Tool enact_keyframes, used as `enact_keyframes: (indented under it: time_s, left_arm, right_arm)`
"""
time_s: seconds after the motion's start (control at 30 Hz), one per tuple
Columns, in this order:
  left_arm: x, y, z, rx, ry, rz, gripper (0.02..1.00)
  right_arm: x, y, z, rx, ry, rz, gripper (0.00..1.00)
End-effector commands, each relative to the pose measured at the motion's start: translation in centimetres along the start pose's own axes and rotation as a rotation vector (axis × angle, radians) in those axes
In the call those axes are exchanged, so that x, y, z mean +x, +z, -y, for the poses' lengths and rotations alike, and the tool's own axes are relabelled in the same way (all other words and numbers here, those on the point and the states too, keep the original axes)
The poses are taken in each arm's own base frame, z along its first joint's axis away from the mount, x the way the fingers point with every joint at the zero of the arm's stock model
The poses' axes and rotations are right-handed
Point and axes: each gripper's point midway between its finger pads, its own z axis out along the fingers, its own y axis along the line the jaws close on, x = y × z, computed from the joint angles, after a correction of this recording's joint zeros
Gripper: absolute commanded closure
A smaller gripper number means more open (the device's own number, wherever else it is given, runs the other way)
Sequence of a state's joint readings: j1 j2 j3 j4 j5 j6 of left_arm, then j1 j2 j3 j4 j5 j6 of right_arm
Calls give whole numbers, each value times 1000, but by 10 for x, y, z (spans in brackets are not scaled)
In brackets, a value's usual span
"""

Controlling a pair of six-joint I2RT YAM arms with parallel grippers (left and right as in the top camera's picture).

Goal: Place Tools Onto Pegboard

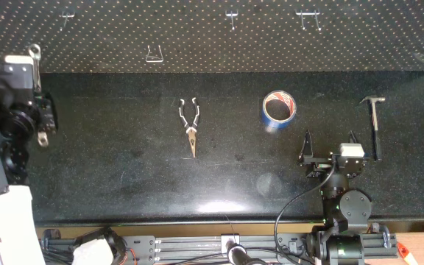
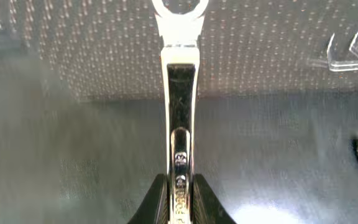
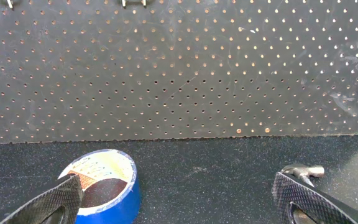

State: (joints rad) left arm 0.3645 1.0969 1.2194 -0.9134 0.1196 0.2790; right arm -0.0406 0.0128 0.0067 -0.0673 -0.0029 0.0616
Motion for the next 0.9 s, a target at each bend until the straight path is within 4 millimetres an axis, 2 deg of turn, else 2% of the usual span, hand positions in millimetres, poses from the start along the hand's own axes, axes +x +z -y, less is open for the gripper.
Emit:
enact_keyframes:
  time_s: [0.03,0.2,0.3,0.43,0.63,0.73,0.83,0.9]
  left_arm:
    - [7,-15,-11,-83,-84,-8,991]
    - [-10,-41,-12,-111,-68,114,993]
    - [-12,-43,-5,-75,-65,131,993]
    - [-8,-27,-3,-62,-62,158,991]
    - [24,-3,10,-64,-33,247,991]
    - [28,5,10,-82,-4,313,991]
    - [37,18,11,-74,-5,280,993]
    - [33,19,10,-77,-4,292,991]
  right_arm:
    - [0,0,0,-2,-14,3,1]
    - [0,0,0,-2,-14,3,3]
    - [0,0,0,-2,-14,3,1]
    - [0,0,0,-2,-14,3,1]
    - [0,0,0,-2,-14,3,1]
    - [0,0,0,-2,-14,3,3]
    - [0,0,0,-2,-14,3,1]
    - [0,0,0,-2,-14,3,1]
